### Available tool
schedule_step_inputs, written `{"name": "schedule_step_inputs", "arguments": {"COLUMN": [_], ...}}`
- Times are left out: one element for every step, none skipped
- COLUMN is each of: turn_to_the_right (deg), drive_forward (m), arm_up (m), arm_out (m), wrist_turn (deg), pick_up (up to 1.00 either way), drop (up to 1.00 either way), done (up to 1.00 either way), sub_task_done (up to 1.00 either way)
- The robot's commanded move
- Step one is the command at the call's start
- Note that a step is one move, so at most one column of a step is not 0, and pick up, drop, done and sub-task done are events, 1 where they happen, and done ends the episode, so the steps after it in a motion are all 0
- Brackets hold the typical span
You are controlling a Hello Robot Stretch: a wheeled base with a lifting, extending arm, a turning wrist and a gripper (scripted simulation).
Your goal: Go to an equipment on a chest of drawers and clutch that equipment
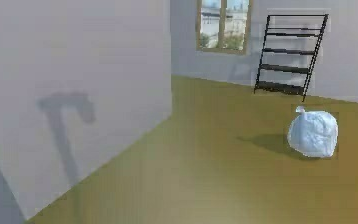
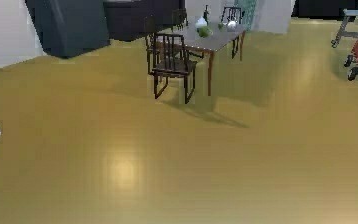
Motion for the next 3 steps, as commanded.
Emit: {"name": "schedule_step_inputs", "arguments": {"turn_to_the_right": [45.0, 45.0, 30.0], "drive_forward": [0.0, 0.0, 0.0], "arm_up": [0.0, 0.0, 0.0], "arm_out": [0.0, 0.0, 0.0], "wrist_turn": [0.0, 0.0, 0.0], "pick_up": [0.0, 0.0, 0.0], "drop": [0.0, 0.0, 0.0], "done": [0.0, 0.0, 0.0], "sub_task_done": [0.0, 0.0, 0.0]}}
